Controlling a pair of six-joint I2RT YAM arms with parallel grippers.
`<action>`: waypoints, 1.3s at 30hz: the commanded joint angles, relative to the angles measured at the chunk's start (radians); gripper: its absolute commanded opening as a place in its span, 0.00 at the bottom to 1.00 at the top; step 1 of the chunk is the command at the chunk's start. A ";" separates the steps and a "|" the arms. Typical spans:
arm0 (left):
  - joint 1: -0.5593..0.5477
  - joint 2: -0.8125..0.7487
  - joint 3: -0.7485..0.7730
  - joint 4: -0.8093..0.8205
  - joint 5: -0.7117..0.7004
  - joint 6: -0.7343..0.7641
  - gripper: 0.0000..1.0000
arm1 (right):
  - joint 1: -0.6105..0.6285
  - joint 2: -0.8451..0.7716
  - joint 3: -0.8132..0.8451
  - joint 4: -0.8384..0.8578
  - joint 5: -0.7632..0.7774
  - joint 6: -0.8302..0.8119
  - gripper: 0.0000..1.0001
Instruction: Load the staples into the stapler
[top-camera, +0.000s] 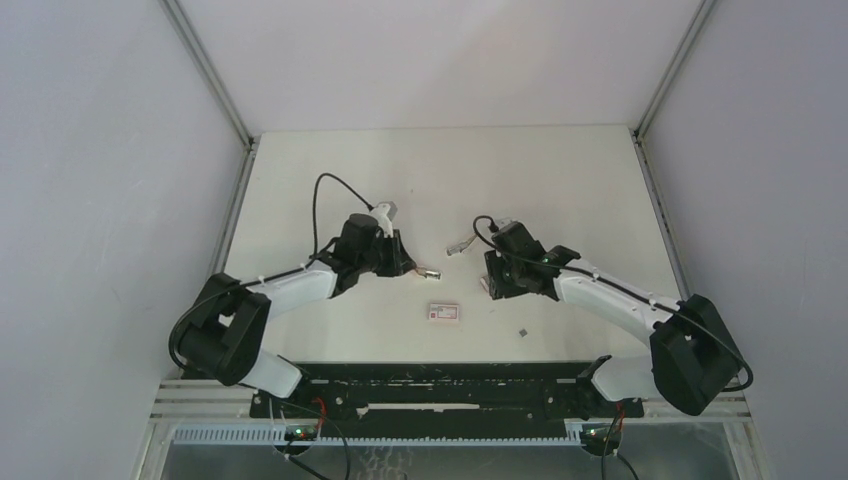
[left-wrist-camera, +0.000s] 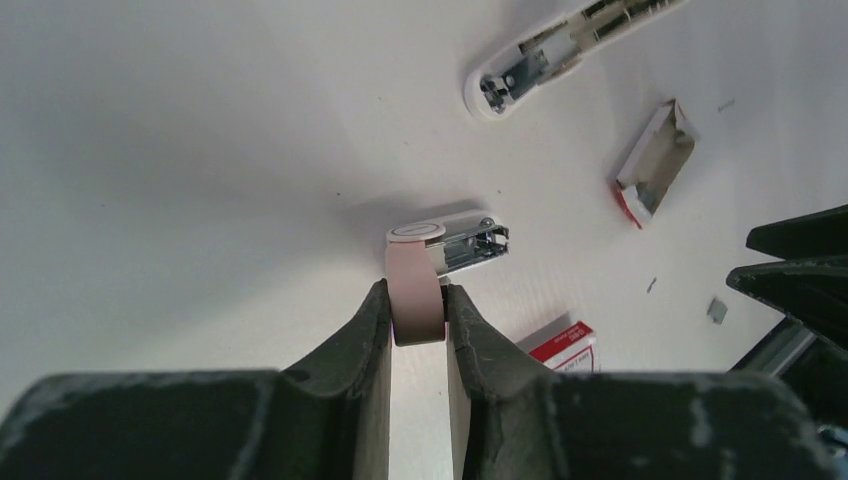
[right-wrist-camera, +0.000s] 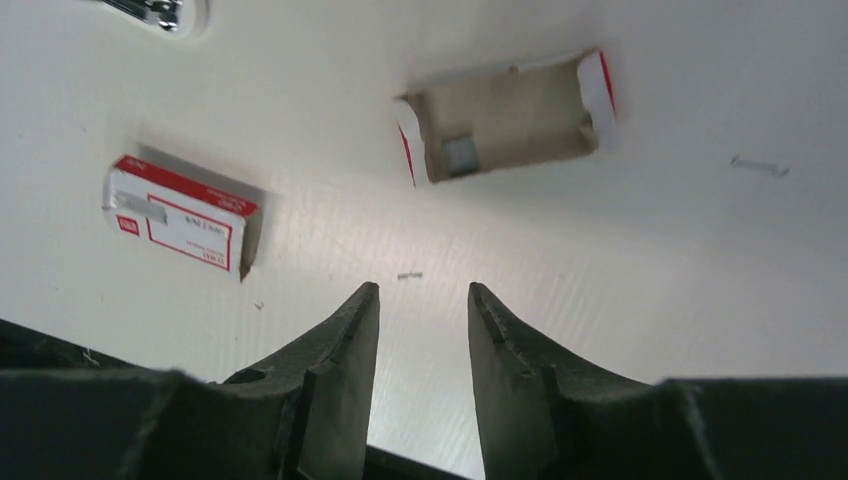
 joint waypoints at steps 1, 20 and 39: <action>-0.012 0.010 0.108 -0.128 0.137 0.228 0.00 | 0.021 -0.053 -0.029 -0.100 0.003 0.125 0.39; -0.049 0.322 0.593 -0.644 0.346 0.664 0.02 | 0.009 -0.277 -0.233 -0.218 -0.062 0.442 0.45; -0.048 0.269 0.599 -0.517 0.281 0.635 0.69 | 0.036 -0.193 -0.272 -0.102 0.025 0.496 0.48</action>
